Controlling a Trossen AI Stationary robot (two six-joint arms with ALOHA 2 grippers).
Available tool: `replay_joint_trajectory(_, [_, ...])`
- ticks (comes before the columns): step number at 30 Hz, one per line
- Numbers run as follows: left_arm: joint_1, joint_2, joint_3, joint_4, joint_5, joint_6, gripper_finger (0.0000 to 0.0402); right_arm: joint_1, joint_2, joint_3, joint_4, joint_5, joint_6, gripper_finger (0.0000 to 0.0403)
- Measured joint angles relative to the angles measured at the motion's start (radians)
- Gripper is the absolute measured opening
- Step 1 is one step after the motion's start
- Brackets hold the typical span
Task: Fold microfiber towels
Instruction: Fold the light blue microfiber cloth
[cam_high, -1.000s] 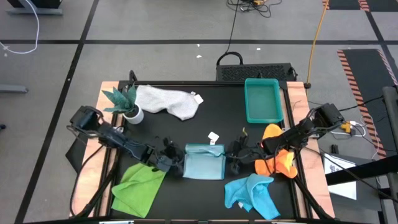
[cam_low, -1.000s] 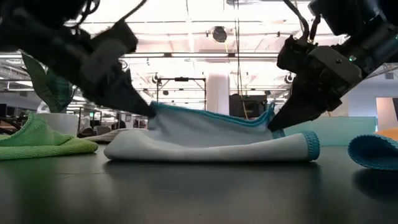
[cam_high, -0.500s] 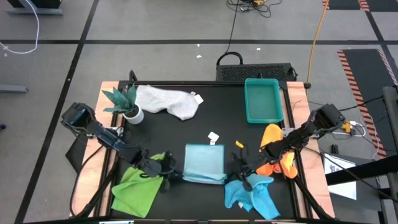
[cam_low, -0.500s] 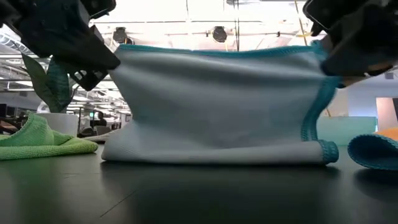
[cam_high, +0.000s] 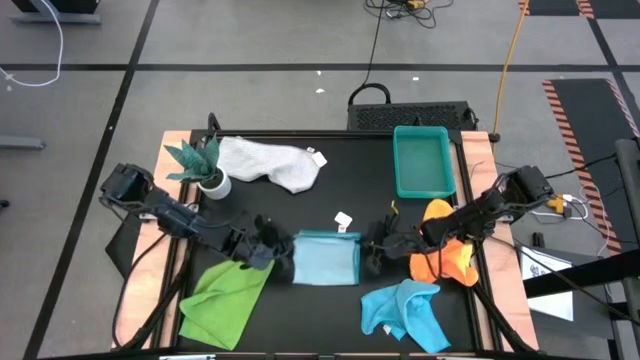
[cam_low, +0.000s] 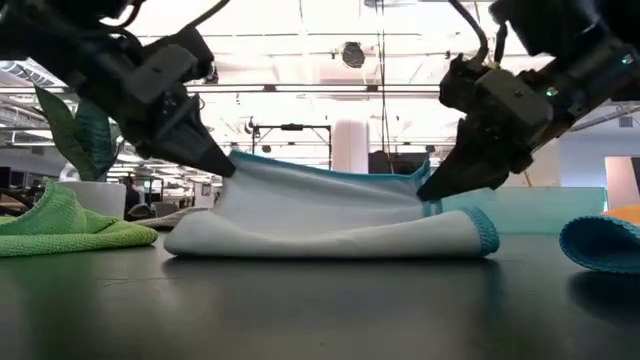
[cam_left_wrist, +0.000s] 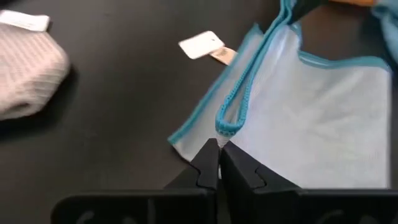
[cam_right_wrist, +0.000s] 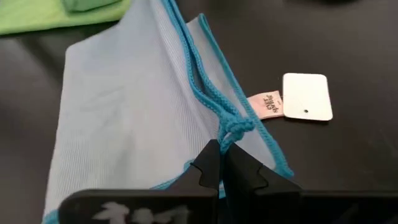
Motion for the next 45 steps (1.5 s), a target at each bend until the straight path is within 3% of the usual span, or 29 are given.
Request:
replay_joint_trajectory(8, [0.04,0.0,0.0,0.008,0.023,0.02,0.0014,-0.013,0.0,-0.002,-0.025,-0.015,-0.007,0.0])
replay_joint_trajectory(11, [0.021,0.0,0.0,0.036,0.119,0.031,0.0005,0.004,0.0,-0.004,0.007,-0.134,-0.038,0.0])
replay_joint_trajectory(17, [-0.098,-0.021,0.001,0.216,0.415,0.098,0.0009,0.098,0.0,-0.004,0.275,-0.482,-0.12,0.0])
replay_joint_trajectory(19, [-0.142,-0.021,0.0,0.284,0.46,0.13,0.0005,0.137,0.0,-0.003,0.366,-0.529,-0.135,0.0])
replay_joint_trajectory(21, [-0.171,-0.021,0.002,0.315,0.44,0.136,0.0004,0.168,0.0,-0.003,0.396,-0.497,-0.135,0.0])
replay_joint_trajectory(24, [-0.184,-0.021,0.001,0.274,0.292,0.112,0.0011,0.192,0.0,-0.003,0.379,-0.358,-0.116,0.0])
replay_joint_trajectory(28, [-0.15,-0.013,0.001,0.179,0.136,0.049,0.0005,0.179,0.0,-0.003,0.259,-0.126,-0.053,0.0])
replay_joint_trajectory(31, [-0.105,0.007,0.0,0.12,0.08,0.008,0.0006,0.14,0.0,-0.003,0.154,-0.026,0.013,0.0])
replay_joint_trajectory(36, [-0.027,0.07,0.0,0.12,0.067,-0.006,0.0016,0.072,0.0,-0.004,0.018,0.002,0.075,0.0])
replay_joint_trajectory(45, [0.067,0.161,0.0,0.167,0.068,-0.008,0.0012,0.008,0.0,-0.004,-0.028,-0.002,0.069,0.0])
